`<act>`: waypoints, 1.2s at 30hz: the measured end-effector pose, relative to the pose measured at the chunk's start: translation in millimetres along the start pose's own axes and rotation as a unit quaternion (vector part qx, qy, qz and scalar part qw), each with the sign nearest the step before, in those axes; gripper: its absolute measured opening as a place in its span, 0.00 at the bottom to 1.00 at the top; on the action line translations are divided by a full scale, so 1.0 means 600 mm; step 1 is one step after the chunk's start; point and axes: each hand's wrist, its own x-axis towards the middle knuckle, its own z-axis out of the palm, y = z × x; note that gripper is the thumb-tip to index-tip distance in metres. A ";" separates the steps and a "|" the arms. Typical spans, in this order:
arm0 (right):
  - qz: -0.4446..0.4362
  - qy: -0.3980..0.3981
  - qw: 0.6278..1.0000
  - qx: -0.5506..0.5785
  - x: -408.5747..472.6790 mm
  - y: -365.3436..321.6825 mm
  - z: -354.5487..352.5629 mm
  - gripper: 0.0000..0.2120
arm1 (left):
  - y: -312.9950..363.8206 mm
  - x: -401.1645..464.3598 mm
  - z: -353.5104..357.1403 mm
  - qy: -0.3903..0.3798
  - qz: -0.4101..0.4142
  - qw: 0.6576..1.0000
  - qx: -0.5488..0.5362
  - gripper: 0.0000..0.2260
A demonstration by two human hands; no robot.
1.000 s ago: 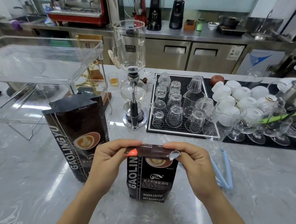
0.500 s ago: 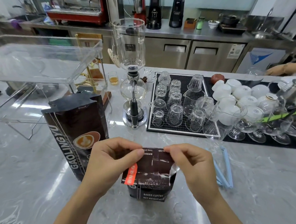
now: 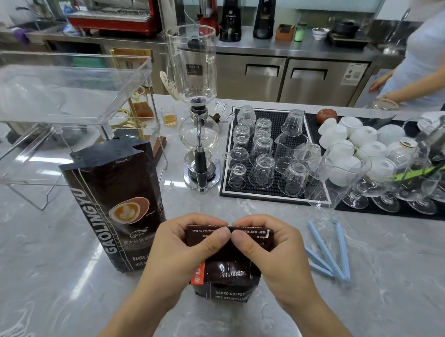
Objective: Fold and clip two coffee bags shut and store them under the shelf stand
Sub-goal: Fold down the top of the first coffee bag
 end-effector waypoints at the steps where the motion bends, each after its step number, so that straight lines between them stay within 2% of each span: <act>1: 0.001 0.000 1.000 0.006 0.000 0.001 0.002 0.04 | -0.002 -0.001 0.002 0.003 -0.002 1.000 -0.004 0.06; 11: -0.028 0.044 0.999 0.003 -0.009 0.014 0.018 0.01 | -0.010 -0.009 0.016 0.043 0.027 0.998 -0.035 0.01; 19: -0.050 0.089 0.994 0.025 -0.013 0.024 0.029 0.01 | -0.018 -0.009 0.026 0.083 0.077 0.993 -0.034 0.04; 36: -0.053 0.133 0.987 0.071 -0.011 0.028 0.021 0.01 | -0.028 -0.005 0.014 0.118 0.072 0.988 -0.073 0.03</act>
